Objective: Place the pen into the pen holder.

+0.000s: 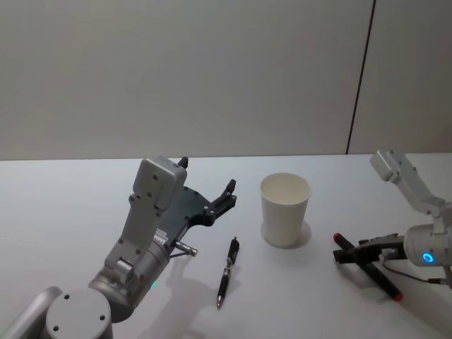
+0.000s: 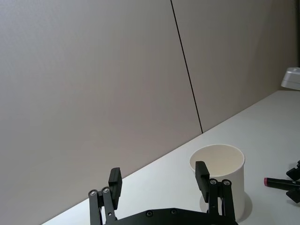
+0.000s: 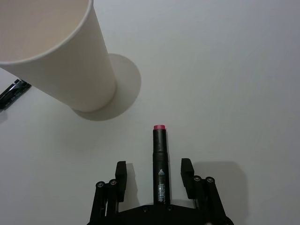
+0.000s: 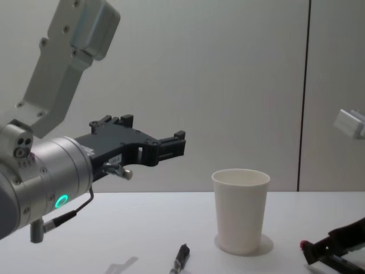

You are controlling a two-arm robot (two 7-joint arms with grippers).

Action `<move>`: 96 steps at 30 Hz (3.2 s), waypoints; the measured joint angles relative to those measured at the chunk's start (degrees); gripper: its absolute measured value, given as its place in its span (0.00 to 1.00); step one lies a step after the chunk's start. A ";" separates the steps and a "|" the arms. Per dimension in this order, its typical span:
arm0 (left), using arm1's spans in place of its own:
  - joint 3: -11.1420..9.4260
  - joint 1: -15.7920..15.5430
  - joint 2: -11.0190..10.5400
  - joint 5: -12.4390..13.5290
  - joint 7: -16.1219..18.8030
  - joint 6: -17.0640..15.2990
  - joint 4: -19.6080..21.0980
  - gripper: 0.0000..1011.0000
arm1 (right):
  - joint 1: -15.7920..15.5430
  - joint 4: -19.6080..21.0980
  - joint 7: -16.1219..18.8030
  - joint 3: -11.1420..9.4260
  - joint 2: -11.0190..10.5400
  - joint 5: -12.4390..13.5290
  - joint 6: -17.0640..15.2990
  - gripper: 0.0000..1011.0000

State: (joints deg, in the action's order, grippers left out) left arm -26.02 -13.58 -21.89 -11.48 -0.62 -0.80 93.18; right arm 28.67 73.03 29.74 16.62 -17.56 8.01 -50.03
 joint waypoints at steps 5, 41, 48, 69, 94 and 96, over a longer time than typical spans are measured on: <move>0.00 0.00 0.00 0.00 0.00 0.00 0.00 0.99 | 0.33 -0.68 0.23 0.20 0.10 -0.42 0.22 0.60; 0.00 0.00 0.00 0.00 0.00 0.00 0.00 0.99 | 0.98 -1.24 -1.87 0.49 0.52 -0.66 2.71 0.18; 0.00 0.00 0.00 0.00 0.00 0.00 0.00 0.99 | -0.21 1.48 -3.67 0.18 0.18 0.43 5.83 0.18; 0.00 0.00 0.00 0.00 0.00 0.00 0.00 0.99 | -4.67 9.13 -8.02 0.00 -0.96 1.88 20.48 0.18; 0.00 0.00 0.00 0.00 0.00 0.00 0.00 0.99 | -5.46 8.04 -6.14 0.92 -0.36 0.75 48.13 0.18; 0.00 0.00 0.00 0.00 0.00 0.00 0.00 0.99 | -5.15 7.38 -5.65 0.96 -0.17 0.81 50.34 0.18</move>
State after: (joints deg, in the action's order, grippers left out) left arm -26.02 -13.59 -21.89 -11.48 -0.63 -0.80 93.18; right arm 23.52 80.40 24.09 17.58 -17.73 8.82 0.31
